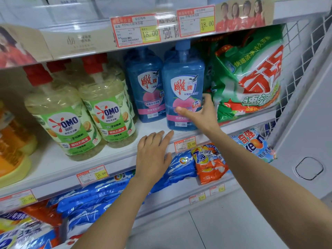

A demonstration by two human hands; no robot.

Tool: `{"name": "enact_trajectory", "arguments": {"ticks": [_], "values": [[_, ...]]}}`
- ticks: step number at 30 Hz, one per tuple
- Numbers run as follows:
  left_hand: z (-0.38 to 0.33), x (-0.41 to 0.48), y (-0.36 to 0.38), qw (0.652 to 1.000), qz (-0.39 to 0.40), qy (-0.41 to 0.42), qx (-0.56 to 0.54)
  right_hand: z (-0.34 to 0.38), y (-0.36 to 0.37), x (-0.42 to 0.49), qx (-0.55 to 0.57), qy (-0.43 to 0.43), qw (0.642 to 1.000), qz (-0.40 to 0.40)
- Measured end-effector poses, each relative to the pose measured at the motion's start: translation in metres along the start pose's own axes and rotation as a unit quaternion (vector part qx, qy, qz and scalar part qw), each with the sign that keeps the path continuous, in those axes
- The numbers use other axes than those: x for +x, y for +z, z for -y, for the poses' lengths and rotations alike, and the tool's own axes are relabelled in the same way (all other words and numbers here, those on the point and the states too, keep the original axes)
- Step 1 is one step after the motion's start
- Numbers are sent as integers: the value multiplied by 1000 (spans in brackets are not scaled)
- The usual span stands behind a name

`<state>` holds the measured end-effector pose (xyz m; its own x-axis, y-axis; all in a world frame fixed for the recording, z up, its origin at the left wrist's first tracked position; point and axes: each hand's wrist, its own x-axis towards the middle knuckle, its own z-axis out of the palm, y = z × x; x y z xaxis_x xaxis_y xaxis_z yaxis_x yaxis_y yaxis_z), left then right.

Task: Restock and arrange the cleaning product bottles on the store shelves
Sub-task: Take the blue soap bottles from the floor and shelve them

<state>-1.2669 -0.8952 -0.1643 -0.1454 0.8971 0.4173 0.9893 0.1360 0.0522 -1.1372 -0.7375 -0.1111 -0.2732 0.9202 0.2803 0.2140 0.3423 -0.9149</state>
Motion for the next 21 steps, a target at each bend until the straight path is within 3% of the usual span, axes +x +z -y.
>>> {"name": "enact_trajectory", "arguments": {"ticks": [5,10,15,18,21], "values": [[2,-1,-10,998,31,7,-56,16,20,-10,38,51,997,-50],[2,-4,-26,973,14,-56,-223,24,25,-12,113,107,988,-23],[-4,-3,-48,897,-29,-147,-416,38,14,-20,126,119,985,4],[-10,3,-68,842,-62,-153,-513,46,3,-32,157,142,977,37],[-20,2,-85,787,-16,-155,-596,52,-11,-59,154,161,971,86]]}}
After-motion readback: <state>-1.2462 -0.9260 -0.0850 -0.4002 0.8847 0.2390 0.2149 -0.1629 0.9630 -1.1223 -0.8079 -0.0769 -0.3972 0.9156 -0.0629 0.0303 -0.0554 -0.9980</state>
